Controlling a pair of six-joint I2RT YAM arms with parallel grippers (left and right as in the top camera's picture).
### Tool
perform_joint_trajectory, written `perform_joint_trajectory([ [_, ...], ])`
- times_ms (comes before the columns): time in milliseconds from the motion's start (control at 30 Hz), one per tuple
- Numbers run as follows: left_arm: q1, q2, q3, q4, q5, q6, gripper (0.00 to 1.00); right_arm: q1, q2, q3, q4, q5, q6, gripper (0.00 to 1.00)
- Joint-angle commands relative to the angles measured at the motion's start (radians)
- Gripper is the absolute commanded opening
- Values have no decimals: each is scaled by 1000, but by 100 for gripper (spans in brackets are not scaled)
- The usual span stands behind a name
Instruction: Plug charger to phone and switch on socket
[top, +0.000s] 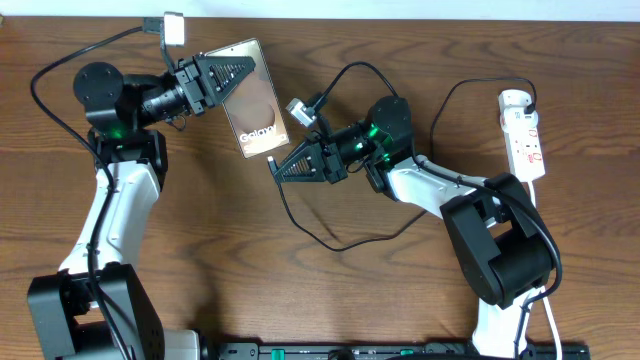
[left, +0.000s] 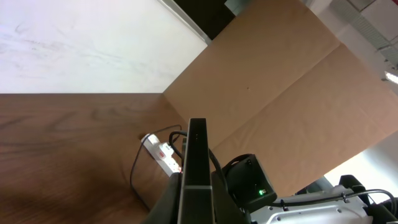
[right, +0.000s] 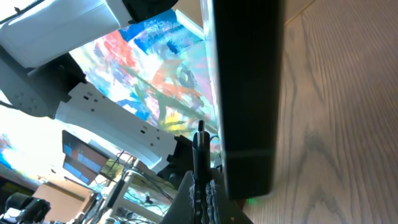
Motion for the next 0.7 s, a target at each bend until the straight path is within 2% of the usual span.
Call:
perform_joint_trajectory([
  [0,0,-3,6,9,-8,9,7,2,-6,7,6,16,12,1],
  [667,0,-3,6,9,-8,-69,7,-23,-6,7,3,26,19,1],
])
